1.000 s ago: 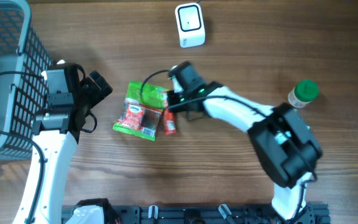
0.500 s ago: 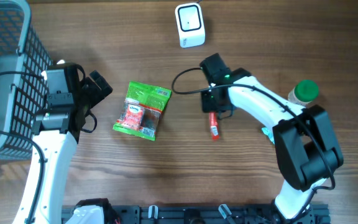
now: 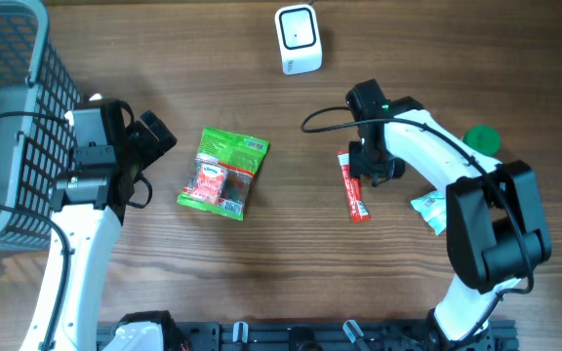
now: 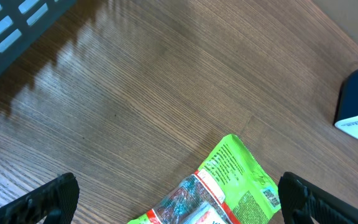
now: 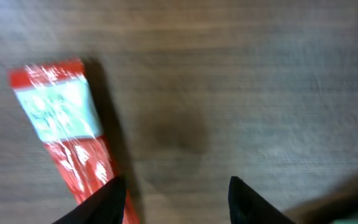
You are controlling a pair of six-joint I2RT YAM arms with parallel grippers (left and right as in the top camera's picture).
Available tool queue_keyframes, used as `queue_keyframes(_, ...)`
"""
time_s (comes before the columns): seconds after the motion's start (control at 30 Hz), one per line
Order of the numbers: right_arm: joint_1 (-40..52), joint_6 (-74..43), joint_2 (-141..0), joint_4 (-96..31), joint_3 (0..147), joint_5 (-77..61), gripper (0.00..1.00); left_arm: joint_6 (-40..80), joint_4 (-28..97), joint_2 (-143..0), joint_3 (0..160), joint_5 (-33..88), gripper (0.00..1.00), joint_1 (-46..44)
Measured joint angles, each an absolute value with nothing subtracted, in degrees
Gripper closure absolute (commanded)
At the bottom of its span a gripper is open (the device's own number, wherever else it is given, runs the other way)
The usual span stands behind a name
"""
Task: Scan the item barcode
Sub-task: 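Pull the red stick pack rightward out of the cluster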
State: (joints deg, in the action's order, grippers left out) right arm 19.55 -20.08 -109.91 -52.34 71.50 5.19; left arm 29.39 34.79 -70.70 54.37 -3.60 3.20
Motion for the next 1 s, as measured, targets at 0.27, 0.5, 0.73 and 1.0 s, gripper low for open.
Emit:
queue_keyframes(0.27, 19.55, -16.16, -109.91, -57.67, 71.50, 0.36, 0.96, 29.39, 34.79, -70.70, 54.37, -3.60, 0.00, 3.20)
queue_keyframes(0.5, 19.55, -14.61, -109.91, -58.81, 71.50, -5.21, 0.96, 29.39, 34.79, -70.70, 54.37, -3.60, 0.00, 3.20)
queue_keyframes(0.73, 19.55, -14.66, -109.91, -58.96, 71.50, -7.70, 0.96, 29.39, 34.79, -70.70, 54.37, -3.60, 0.00, 3.20)
queue_keyframes(1.0, 20.25, -14.94, -109.91, -55.86, 69.78, -7.97, 0.96, 29.39, 34.79, -70.70, 54.37, -3.60, 0.00, 3.20)
